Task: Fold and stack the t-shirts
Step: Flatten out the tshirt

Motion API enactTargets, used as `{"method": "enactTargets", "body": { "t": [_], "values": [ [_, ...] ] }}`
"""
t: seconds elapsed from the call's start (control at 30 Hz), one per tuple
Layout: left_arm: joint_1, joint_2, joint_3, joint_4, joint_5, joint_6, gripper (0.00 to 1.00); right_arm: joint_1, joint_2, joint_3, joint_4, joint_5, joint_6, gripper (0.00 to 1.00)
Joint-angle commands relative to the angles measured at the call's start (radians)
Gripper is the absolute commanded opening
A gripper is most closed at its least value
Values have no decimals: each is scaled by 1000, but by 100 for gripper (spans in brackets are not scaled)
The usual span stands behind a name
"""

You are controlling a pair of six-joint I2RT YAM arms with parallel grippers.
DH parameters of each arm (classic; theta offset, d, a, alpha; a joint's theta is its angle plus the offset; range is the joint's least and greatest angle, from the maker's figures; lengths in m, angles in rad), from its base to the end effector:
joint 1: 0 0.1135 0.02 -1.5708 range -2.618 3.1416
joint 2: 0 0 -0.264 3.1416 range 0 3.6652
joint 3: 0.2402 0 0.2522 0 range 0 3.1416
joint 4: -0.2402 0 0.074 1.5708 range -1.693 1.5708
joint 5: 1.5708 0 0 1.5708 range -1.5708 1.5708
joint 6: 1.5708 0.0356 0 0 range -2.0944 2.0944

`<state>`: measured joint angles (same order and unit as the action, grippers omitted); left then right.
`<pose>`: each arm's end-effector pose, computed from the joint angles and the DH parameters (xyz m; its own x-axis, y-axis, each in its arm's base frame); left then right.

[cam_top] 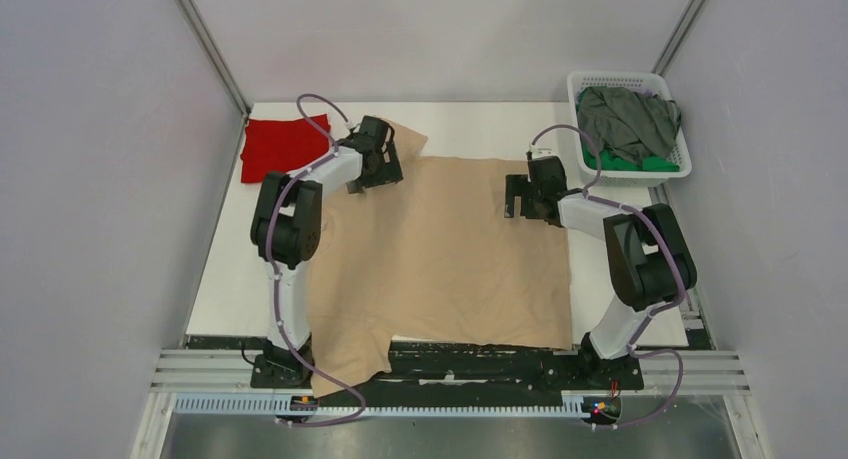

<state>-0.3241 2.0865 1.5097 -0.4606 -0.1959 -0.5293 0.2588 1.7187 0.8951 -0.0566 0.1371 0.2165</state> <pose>0.4227 -0.1347 0.1661 -0.8149 -0.2487 -0.5235 -0.2235 0.9682 -0.1121 0.3289 0.0820 0.1515 -0.7642 0.0178 -0.6448 -0.0053 0.9994 0.0339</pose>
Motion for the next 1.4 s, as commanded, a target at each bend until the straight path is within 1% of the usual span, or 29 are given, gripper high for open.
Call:
{"method": "enactTargets", "body": {
  "t": [0.0, 0.17, 0.27, 0.37, 0.5, 0.67, 0.8, 0.87, 1.0, 1.07, 1.17, 1.37],
  "values": [
    [0, 135, 148, -100, -53, 29, 100, -28, 86, 69, -6, -13, 9, 98],
    [14, 272, 359, -177, -35, 31, 100, -46, 185, 196, -20, -19, 1, 98],
    [20, 346, 482, -210, -17, 31, 100, -61, 261, 302, -37, -17, -10, 98],
    [29, 395, 569, -216, 16, 28, 100, -77, 333, 404, -53, -19, -14, 98],
    [44, 436, 660, -209, 70, 20, 100, -104, 400, 501, -56, -13, -16, 98],
    [43, 446, 667, -134, 221, 32, 100, -134, 433, 544, -59, -14, -22, 98],
    [39, 438, 641, -96, 290, 28, 100, -152, 435, 535, -59, -3, -34, 98],
    [34, 436, 630, -71, 299, 46, 100, -159, 440, 547, -60, 5, -49, 98],
    [36, 447, 674, -54, 288, 84, 100, -164, 448, 578, -55, 10, -75, 98],
    [44, 457, 706, -48, 264, 79, 100, -165, 451, 589, -52, 2, -79, 98],
    [64, 476, 729, -24, 265, 55, 100, -166, 459, 601, -41, -24, -97, 98],
    [84, 489, 777, 7, 350, 63, 100, -166, 443, 618, -40, -16, -128, 98]
  ]
}}
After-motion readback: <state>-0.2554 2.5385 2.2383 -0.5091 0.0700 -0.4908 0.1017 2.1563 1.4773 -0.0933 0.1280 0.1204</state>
